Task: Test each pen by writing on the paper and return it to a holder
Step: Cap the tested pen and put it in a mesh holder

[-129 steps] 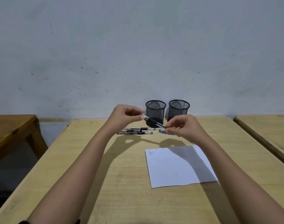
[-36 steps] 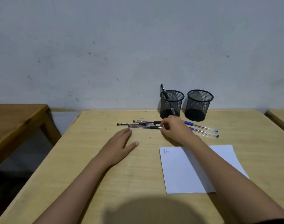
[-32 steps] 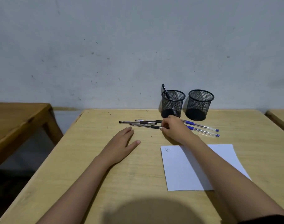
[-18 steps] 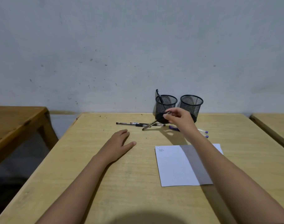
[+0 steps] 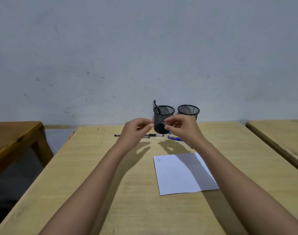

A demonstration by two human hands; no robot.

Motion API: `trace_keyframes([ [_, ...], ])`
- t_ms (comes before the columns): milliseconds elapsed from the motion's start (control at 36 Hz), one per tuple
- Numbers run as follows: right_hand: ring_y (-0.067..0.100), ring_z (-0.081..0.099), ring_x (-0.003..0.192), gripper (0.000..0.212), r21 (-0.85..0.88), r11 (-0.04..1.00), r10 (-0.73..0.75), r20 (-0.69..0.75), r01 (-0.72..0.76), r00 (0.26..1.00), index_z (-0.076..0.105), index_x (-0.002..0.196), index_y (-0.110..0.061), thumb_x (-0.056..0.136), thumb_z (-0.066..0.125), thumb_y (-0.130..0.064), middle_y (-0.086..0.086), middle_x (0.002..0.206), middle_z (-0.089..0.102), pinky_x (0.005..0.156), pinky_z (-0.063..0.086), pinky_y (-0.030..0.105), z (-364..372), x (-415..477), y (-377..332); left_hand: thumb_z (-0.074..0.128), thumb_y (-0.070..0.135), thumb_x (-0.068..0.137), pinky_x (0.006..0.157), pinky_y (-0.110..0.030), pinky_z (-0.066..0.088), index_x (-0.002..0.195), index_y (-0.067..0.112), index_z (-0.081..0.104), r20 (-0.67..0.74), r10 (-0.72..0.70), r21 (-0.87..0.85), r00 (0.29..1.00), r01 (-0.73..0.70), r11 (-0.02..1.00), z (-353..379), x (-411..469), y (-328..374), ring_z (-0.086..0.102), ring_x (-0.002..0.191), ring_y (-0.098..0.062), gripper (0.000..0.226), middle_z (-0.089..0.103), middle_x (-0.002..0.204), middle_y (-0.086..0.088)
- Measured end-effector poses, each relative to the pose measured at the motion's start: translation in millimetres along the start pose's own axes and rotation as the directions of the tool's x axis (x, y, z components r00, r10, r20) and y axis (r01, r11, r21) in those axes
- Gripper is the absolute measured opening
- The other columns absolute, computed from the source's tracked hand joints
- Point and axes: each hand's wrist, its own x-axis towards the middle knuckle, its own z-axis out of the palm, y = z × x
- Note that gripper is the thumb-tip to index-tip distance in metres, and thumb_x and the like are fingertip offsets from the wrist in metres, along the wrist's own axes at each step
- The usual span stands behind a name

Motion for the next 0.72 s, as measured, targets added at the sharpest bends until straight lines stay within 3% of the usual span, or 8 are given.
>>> trace_keyframes([
  [139,-0.006,0.061,0.059,0.015,-0.038,0.999,-0.008,0.099,0.012,0.995,0.074,0.088,-0.007,0.074,0.074,-0.001,-0.003,0.07,0.068,0.063,0.053,0.02,-4.2,-6.1,-4.2,0.067,0.014,0.085,0.07,-0.01,0.048,0.1,0.014,0.07,0.057,0.026,-0.023,0.998,-0.025,0.999,11.2,5.0,6.3,0.063,0.082,0.002,0.016,0.069,0.092,0.004],
  [306,-0.01,0.061,0.059,0.014,-0.105,0.992,-0.055,0.174,0.074,0.983,0.074,0.087,-0.005,0.073,0.076,-0.003,0.0,0.072,0.068,0.061,0.046,0.006,-4.0,-5.9,-4.9,0.069,0.011,0.082,0.074,-0.018,0.05,0.089,0.018,0.072,0.073,0.049,-0.025,0.996,-0.047,0.999,17.7,1.2,-3.3,0.065,0.08,-0.009,0.011,0.07,0.087,0.0],
  [417,0.006,0.063,0.065,0.011,-0.121,0.985,-0.101,0.183,0.124,0.978,0.073,0.086,-0.01,0.075,0.075,-0.009,0.001,0.077,0.07,0.063,0.051,0.019,-4.7,-7.2,-6.3,0.068,0.009,0.083,0.073,-0.018,0.051,0.082,0.02,0.07,0.059,0.073,-0.038,0.996,-0.07,0.997,15.8,0.8,-3.2,0.064,0.076,-0.004,0.011,0.069,0.081,0.005],
  [528,0.017,0.063,0.066,0.011,-0.126,0.988,-0.058,0.212,0.086,0.976,0.072,0.088,-0.023,0.08,0.07,-0.015,-0.002,0.077,0.07,0.062,0.048,0.025,-14.7,-6.7,-3.0,0.065,0.008,0.085,0.065,-0.009,0.043,0.086,0.013,0.069,-0.022,0.069,-0.101,0.997,-0.071,0.992,7.4,1.2,-1.7,0.059,0.067,0.005,0.007,0.066,0.074,0.005],
  [611,0.021,0.066,0.064,0.014,-0.064,0.998,0.002,0.198,0.011,0.98,0.072,0.087,-0.026,0.079,0.072,-0.015,0.005,0.077,0.072,0.068,0.052,0.034,-27.6,-6.5,1.4,0.065,0.01,0.085,0.076,-0.016,0.049,0.084,0.018,0.069,-0.089,0.032,-0.154,0.996,-0.046,0.987,-6.4,1.6,-8.0,0.063,0.075,-0.004,0.008,0.068,0.078,0.001],
  [722,0.008,0.063,0.056,0.015,0.135,0.987,0.074,0.13,-0.092,0.989,0.074,0.087,-0.013,0.074,0.076,-0.009,-0.005,0.062,0.07,0.06,0.052,0.024,-38.1,-4.3,0.4,0.065,0.011,0.085,0.083,-0.027,0.051,0.085,0.019,0.069,-0.094,0.009,-0.181,0.996,-0.026,0.983,-16.6,-1.3,-14.5,0.065,0.079,-0.008,0.008,0.069,0.08,0.001],
])
